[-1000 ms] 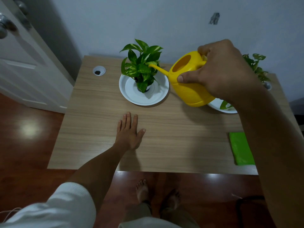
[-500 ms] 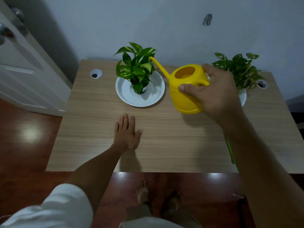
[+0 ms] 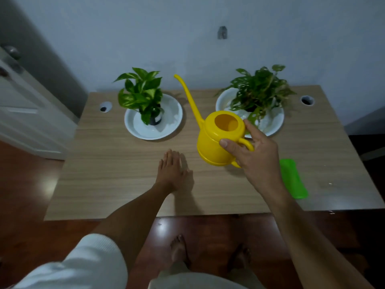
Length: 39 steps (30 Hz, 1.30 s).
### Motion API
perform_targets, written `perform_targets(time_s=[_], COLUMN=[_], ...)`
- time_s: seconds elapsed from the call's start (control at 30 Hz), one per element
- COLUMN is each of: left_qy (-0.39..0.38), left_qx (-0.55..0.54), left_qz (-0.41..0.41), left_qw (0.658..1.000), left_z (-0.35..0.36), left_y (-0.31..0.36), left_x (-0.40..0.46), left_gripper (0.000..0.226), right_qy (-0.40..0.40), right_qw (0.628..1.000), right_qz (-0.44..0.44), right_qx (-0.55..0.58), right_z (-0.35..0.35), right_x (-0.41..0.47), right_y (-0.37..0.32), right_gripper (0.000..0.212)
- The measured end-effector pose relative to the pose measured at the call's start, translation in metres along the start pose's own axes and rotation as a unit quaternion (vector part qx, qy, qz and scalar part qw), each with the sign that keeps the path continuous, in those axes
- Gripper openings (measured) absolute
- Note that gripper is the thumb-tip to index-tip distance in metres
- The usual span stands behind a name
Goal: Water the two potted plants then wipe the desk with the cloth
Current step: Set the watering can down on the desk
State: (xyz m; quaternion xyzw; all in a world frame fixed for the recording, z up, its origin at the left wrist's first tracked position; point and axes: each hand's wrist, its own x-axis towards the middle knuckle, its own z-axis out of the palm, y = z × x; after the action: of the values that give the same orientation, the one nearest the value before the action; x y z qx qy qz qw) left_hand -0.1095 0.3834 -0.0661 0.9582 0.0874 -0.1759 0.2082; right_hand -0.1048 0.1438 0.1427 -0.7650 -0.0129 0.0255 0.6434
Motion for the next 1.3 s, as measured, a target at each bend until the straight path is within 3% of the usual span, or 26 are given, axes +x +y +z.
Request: perform_targets(time_s=[0.13,0.27,0.4,0.53,0.67,0.97,1.3], left_qy=[0.015,0.021,0.028,0.006,-0.026,-0.071,-0.050], left_qx=[0.015,0.021,0.017,0.023,0.036,0.064,0.078], left_qz=[0.027,0.051,0.074,0.090,0.116,0.184,0.165], left_qw=[0.999,0.998,0.997,0.996,0.992,0.978,0.982], left_z=[0.027,0.055,0.074,0.089,0.108,0.146,0.178], left_y=[0.072,0.141,0.207,0.259,0.302,0.353,0.356], left_x=[-0.002,0.000,0.002,0.007,0.014,0.032,0.046], left_gripper=[0.081,0.081,0.081,0.083,0.086,0.089,0.085], right_qy=[0.018,0.025,0.031,0.066,0.115,0.166,0.190], right_qw=[0.999,0.999,0.998,0.997,0.993,0.984,0.974], right_qz=[-0.028,-0.022,-0.039,-0.020,-0.007,0.046,0.116], right_qx=[-0.007,-0.005,-0.043,-0.025,-0.019,-0.054,-0.047], right_z=[-0.068,-0.135,-0.199,-0.246,-0.278,-0.320,-0.335], right_x=[-0.005,-0.007,-0.009,-0.014,-0.021,-0.016,-0.001], right_y=[0.017,0.036,0.047,0.063,0.085,0.155,0.219], right_gripper=[0.070,0.100,0.061,0.065,0.055,0.066,0.075])
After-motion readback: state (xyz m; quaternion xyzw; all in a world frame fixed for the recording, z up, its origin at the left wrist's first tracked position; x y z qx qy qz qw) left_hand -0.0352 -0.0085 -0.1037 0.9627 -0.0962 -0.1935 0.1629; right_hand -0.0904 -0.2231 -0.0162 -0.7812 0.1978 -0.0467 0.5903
